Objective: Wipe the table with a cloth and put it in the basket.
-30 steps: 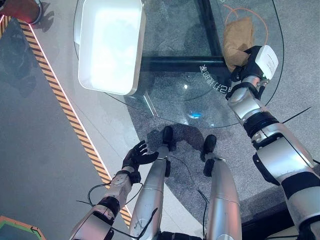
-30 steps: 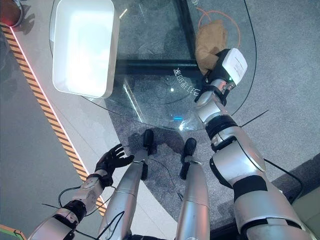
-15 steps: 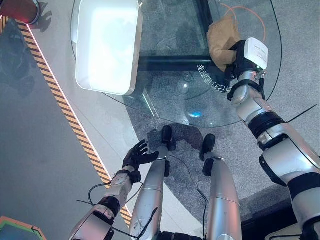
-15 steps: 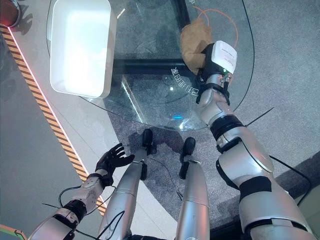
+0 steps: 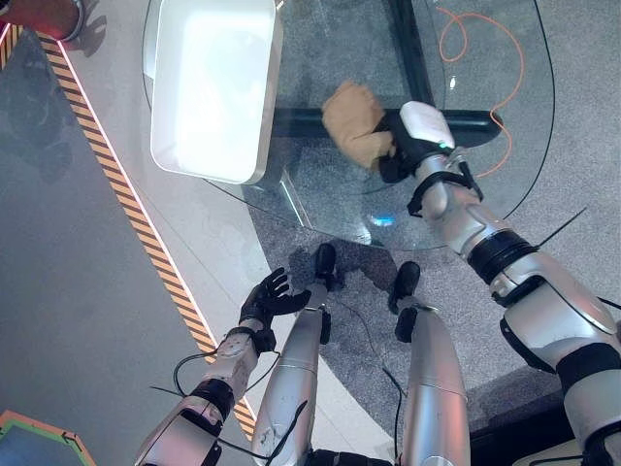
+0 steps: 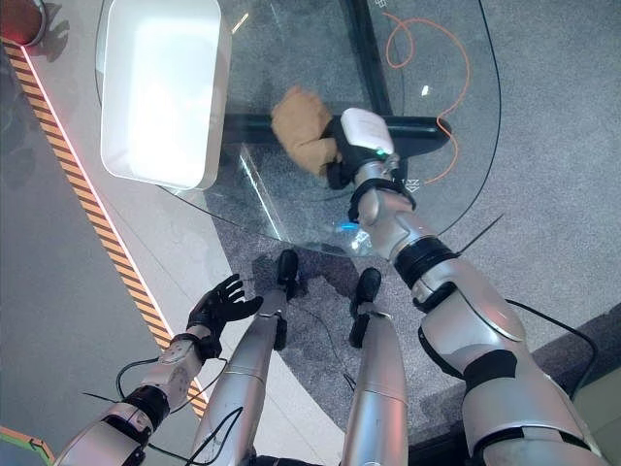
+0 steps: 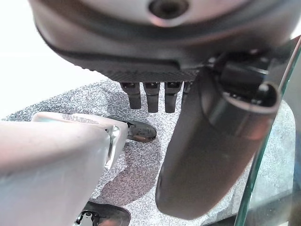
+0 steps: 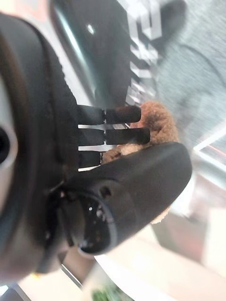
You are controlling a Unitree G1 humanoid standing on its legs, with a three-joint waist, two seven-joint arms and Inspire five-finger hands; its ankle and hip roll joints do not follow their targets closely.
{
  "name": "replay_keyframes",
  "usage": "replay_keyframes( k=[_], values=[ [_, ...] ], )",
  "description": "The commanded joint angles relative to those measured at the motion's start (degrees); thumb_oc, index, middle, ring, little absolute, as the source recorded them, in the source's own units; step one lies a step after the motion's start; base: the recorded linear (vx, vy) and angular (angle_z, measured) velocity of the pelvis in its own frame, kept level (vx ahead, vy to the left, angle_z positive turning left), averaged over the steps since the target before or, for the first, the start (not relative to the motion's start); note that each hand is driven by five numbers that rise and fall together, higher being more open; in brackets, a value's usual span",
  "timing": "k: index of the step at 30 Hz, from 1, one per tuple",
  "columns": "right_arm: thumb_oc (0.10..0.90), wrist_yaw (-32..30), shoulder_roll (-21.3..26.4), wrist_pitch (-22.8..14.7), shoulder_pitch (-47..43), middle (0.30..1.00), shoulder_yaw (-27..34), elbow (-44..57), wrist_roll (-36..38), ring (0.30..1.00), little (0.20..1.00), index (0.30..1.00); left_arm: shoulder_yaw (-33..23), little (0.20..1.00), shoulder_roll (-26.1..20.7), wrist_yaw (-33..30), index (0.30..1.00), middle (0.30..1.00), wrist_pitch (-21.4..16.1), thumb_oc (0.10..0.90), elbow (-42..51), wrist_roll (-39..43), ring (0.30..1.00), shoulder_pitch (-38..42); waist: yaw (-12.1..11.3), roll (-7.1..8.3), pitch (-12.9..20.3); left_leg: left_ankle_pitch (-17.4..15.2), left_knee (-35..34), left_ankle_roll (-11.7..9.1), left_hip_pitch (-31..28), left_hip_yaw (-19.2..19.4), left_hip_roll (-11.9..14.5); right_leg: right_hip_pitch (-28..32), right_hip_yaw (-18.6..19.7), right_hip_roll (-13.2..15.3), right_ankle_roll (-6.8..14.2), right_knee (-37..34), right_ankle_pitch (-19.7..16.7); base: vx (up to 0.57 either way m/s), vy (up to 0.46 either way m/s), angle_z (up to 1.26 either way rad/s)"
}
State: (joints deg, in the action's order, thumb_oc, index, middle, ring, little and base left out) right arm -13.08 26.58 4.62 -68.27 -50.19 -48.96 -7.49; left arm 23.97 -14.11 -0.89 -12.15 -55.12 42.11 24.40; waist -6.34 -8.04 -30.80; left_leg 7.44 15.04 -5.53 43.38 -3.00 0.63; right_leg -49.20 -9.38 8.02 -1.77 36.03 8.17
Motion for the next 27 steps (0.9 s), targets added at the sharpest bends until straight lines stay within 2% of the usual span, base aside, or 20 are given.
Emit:
replay_keyframes(
  k=[1,21,27],
  values=[
    [0.1,3.5,-6.3,-7.3,0.5,0.3,-2.2,6.8,-2.3,0.3,0.2,0.3,0.1,0.9,-0.1,-1.5,0.9,0.9,-0.9,0.8,-0.6,0.3,0.9,0.0,-1.0,-1.7,1.0,-5.9,6.4,4.5,1.5,5.0,-5.0,0.2,-2.1,-0.7,2.5,-7.4,-5.0,0.0,0.0,0.0],
    [0.1,8.0,-6.7,-7.6,2.6,0.3,-4.7,9.6,-2.4,0.3,0.2,0.3,-0.3,0.9,-0.2,-1.6,0.9,0.9,-0.5,0.8,-0.6,0.5,0.9,0.8,-0.7,-1.54,1.0,-5.6,6.1,4.5,1.7,5.2,-5.0,-0.1,-1.9,-0.6,2.5,-7.8,-5.4,0.0,-0.001,0.02],
    [0.1,4.9,-6.8,-5.9,2.6,0.3,-4.0,9.5,-2.8,0.3,0.2,0.3,-0.1,0.9,-0.4,-1.6,0.9,0.9,-0.4,0.8,-0.7,1.0,0.9,1.1,-0.6,-1.55,1.0,-5.4,5.9,4.5,1.7,5.2,-4.9,-0.2,-2.0,-0.6,2.5,-8.0,-5.5,0.0,0.0,0.0]
  ],
)
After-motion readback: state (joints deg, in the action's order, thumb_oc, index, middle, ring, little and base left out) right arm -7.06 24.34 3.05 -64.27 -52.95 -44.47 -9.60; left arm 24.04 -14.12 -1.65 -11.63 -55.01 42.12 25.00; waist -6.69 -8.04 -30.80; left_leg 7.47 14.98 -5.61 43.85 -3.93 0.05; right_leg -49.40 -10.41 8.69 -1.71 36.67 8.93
